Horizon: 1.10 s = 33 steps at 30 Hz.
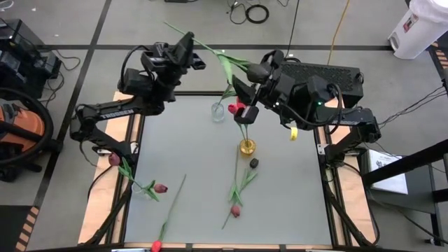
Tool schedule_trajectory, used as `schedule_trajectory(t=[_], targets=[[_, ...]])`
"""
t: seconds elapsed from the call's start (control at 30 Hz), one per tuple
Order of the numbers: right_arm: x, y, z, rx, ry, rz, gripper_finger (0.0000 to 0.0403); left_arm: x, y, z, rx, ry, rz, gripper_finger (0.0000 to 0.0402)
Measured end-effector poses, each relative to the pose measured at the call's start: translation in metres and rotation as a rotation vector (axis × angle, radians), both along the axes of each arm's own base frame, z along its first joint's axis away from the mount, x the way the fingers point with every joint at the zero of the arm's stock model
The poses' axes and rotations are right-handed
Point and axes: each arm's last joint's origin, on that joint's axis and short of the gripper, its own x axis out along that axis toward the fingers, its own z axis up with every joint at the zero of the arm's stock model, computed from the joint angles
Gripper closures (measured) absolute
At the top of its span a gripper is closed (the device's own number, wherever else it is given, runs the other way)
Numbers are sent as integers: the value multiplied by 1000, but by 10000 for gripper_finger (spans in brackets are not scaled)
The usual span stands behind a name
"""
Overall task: Sort flowers into vase by color
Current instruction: Put the right black tulip into the top transparent vase
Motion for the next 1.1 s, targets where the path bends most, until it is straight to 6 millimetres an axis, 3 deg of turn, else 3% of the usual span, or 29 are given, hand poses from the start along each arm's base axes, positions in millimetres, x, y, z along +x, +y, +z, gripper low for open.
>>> schedule_trajectory(t=[1.1], targets=[[-2,2,2,7,-23,5,252,9,-13,-4,-22,36,-31,401]])
